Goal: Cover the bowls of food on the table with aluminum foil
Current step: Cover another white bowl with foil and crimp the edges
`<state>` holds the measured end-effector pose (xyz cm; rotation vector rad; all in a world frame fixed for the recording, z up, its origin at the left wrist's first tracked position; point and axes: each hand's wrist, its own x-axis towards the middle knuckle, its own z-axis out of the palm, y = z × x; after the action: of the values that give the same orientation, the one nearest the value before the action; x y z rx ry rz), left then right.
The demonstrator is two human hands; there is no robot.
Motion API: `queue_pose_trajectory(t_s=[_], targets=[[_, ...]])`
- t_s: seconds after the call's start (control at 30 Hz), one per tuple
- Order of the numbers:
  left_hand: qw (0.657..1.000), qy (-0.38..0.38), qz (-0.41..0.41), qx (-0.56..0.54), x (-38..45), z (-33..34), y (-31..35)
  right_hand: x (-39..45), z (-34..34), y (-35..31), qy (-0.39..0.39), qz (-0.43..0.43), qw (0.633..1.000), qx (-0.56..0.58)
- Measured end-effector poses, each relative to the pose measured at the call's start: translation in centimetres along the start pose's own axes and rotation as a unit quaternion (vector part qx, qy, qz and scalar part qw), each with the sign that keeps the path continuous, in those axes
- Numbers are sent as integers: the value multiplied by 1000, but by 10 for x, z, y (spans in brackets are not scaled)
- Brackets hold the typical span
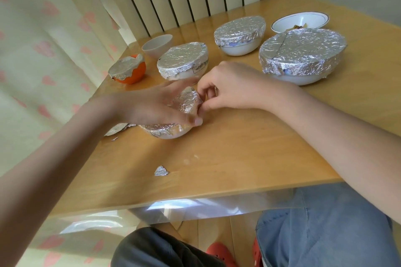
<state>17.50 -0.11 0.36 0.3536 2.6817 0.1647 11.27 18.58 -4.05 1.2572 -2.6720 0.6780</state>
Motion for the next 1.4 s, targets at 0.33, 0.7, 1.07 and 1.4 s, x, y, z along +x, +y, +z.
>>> queue_pose_trajectory(t_s=[0.33,0.7,1.07,1.4], targets=[[998,31,-9,-45,9,6,-2,0,1,-2,-62,30,990,126],[999,30,-11,-41,8,7,-1,-3,-4,-11,-76,28,995,67],[998,49,-2,-50,10,9,-2,-39,29,-55,81,129,988,35],[997,48,-8,-60,7,10,1,-50,46,-81,-25,196,970,138]])
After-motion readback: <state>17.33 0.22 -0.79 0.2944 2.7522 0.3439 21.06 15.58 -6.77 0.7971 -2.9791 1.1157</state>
